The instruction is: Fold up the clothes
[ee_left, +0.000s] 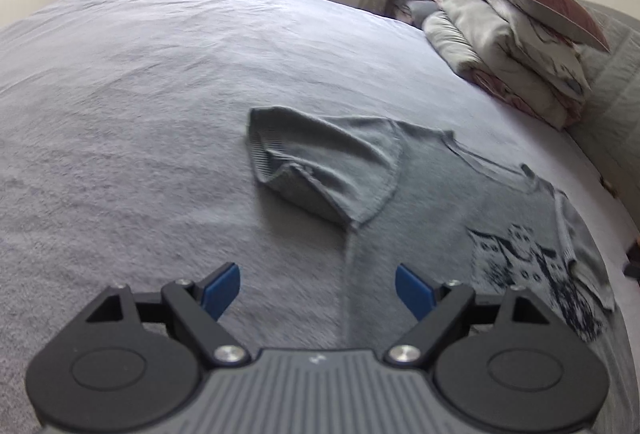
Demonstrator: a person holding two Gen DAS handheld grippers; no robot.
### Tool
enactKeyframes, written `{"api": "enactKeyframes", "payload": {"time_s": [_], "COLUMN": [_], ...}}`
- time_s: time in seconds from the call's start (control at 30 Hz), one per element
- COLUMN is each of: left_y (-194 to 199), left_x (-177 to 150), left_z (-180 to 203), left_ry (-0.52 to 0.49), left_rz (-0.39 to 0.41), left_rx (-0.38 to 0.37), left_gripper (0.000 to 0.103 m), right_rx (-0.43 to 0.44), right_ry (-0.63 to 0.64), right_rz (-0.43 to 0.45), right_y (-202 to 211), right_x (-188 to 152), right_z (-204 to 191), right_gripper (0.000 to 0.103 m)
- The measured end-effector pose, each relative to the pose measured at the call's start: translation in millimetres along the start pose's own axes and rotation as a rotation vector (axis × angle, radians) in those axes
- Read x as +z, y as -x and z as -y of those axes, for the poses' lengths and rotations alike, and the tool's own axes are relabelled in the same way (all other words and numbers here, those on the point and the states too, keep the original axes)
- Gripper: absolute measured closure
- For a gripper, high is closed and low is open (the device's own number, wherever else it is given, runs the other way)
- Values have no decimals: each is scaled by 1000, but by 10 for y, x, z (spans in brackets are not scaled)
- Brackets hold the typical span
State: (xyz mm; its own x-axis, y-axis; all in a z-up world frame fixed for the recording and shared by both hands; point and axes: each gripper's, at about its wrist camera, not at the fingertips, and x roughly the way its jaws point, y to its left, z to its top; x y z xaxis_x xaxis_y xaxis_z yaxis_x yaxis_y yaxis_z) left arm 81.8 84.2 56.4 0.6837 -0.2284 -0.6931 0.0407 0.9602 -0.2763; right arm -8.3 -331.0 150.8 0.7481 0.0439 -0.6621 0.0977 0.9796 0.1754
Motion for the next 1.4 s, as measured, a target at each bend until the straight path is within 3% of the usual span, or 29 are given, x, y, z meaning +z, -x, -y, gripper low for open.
{"api": "enactKeyframes", "payload": {"time_s": [0.1, 0.2, 0.33, 0.5, 0.57, 0.67, 0.73, 0.77, 0.8, 0.83, 0.97, 1.1, 1.3, 1.4], "left_y": [-142, -292, -527, -755, -811, -900, -957, -972, -974, -970, -871, -659, -817, -812], "left_x": [95, 235, 393, 519, 542, 539, 535, 551, 559, 560, 499, 341, 289, 392], "left_z": [-204, -388, -335, -183, -112, -26, -12, -22, -47, -72, -115, -19, -433, -544], "left_ry": [116, 268, 371, 485, 486, 465, 437, 425, 425, 430, 436, 359, 584, 624], "left_rz": [-30, -22, -26, -29, -21, -17, -16, -14, -13, -12, 8, 58, 28, 66], "left_rx": [-30, -51, -66, -28, -26, -53, -36, -30, -34, -39, -75, -82, -134, -119], "left_gripper": [16, 16, 16, 16, 18, 41, 65, 72, 88, 93, 95, 95, 88, 75], "right_rx": [104, 188, 168, 152, 167, 170, 168, 167, 167, 166, 156, 160, 171, 170], "right_ry": [-163, -186, -86, -73, -70, -51, -64, -73, -82, -91, -107, -103, -86, -72], "right_rz": [-61, -100, -118, -123, -113, -89, -79, -75, -70, -66, -46, -41, -42, -43], "right_y": [73, 75, -27, -22, 9, 23, 37, 43, 50, 57, 95, 103, 101, 93], "right_x": [-137, -310, -362, -363, -349, -301, -283, -274, -265, -256, -218, -208, -210, -203], "right_z": [-41, -216, -447, -494, -495, -471, -437, -418, -399, -380, -327, -330, -368, -384], "right_gripper": [41, 41, 41, 41, 41, 41, 41, 41, 41, 41, 40, 40, 39, 39]}}
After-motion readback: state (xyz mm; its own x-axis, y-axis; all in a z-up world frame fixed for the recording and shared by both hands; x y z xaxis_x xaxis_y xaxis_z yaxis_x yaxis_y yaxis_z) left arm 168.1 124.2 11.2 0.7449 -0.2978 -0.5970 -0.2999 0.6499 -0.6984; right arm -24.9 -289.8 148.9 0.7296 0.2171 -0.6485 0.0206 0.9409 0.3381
